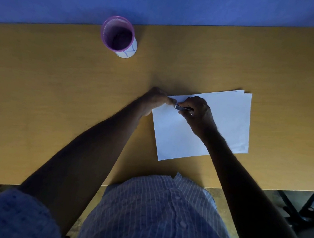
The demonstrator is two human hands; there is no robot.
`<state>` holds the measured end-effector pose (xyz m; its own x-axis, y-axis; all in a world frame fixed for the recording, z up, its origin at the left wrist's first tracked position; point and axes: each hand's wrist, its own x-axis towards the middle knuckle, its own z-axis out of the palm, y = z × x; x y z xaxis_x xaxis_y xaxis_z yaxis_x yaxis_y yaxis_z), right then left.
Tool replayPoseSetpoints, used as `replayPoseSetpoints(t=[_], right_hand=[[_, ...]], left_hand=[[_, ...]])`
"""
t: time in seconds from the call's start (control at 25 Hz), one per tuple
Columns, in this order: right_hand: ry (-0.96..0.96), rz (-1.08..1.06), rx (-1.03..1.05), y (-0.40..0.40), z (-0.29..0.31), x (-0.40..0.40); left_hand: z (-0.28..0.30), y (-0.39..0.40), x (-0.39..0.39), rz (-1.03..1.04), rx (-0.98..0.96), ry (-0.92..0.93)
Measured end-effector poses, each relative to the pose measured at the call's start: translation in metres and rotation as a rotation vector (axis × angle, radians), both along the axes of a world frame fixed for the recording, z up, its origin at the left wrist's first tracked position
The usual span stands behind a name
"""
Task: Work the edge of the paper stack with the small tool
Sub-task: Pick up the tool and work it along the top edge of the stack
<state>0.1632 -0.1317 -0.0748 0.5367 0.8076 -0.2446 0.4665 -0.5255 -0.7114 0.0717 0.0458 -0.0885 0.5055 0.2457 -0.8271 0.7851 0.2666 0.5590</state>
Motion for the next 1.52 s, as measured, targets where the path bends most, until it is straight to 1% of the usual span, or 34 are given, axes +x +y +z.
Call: replayPoseSetpoints(t=[0.12, 0.24, 0.4, 0.48, 0.6, 1.0, 1.12, 1.32, 1.4, 1.52], right_hand=[[-0.086, 0.063, 0.078, -0.005, -0.004, -0.012], [-0.127, 0.081, 0.103, -0.011, -0.007, -0.042], [-0.062, -0.165, 0.091, -0.019, -0.006, -0.042], [-0.036, -0.213, 0.072, -0.018, -0.005, -0.029], [-0.012, -0.187, 0.027, -0.010, -0.002, -0.024], [-0.069, -0.198, 0.023, -0.002, -0.002, -0.026], [-0.144, -0.117, 0.014, -0.001, -0.004, -0.021], [-0.048, -0.060, 0.018, -0.004, -0.006, -0.009], [-0.065, -0.050, 0.041, -0.006, -0.006, -0.007], [-0.118, 0.025, 0.072, -0.009, -0.007, -0.016]], left_hand=[[-0.001, -0.002, -0.001, 0.061, -0.023, -0.007], [-0.002, -0.002, -0.001, 0.057, 0.006, -0.005], [-0.004, 0.000, -0.001, 0.047, -0.018, -0.030], [-0.005, 0.000, -0.001, 0.022, -0.009, -0.014], [-0.009, 0.000, -0.001, 0.005, 0.002, -0.010], [-0.012, 0.001, -0.001, -0.008, 0.015, -0.017], [-0.010, 0.002, 0.000, 0.006, -0.001, -0.036], [-0.006, -0.001, 0.002, 0.015, 0.016, -0.016], [-0.006, -0.002, 0.001, 0.026, 0.014, -0.019], [-0.007, -0.004, 0.001, 0.036, 0.029, -0.015]])
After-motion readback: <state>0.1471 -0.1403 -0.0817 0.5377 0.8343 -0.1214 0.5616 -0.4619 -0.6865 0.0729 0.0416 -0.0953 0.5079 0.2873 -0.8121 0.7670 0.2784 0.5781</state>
